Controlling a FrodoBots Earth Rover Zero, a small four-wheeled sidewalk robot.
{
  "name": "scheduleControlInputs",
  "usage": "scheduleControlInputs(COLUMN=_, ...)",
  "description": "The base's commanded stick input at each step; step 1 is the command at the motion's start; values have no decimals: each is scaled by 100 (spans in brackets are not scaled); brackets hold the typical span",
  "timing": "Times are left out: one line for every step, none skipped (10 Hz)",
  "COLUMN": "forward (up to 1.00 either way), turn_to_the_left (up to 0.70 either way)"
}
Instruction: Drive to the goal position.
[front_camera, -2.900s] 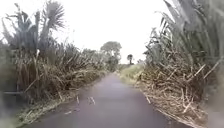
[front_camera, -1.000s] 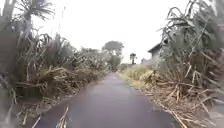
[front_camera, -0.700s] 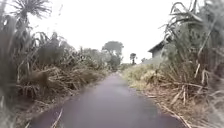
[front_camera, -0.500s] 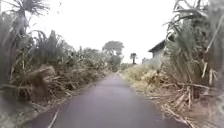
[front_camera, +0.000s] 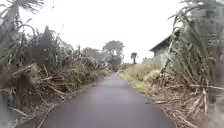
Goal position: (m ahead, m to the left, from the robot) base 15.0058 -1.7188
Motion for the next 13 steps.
scheduleControlInputs(forward=70, turn_to_the_left=0)
scheduleControlInputs(forward=70, turn_to_the_left=0)
scheduleControlInputs(forward=70, turn_to_the_left=0)
scheduleControlInputs(forward=70, turn_to_the_left=0)
scheduleControlInputs(forward=70, turn_to_the_left=0)
scheduleControlInputs(forward=70, turn_to_the_left=0)
scheduleControlInputs(forward=70, turn_to_the_left=0)
scheduleControlInputs(forward=70, turn_to_the_left=0)
scheduleControlInputs(forward=70, turn_to_the_left=0)
scheduleControlInputs(forward=70, turn_to_the_left=0)
scheduleControlInputs(forward=70, turn_to_the_left=0)
scheduleControlInputs(forward=70, turn_to_the_left=0)
scheduleControlInputs(forward=70, turn_to_the_left=0)
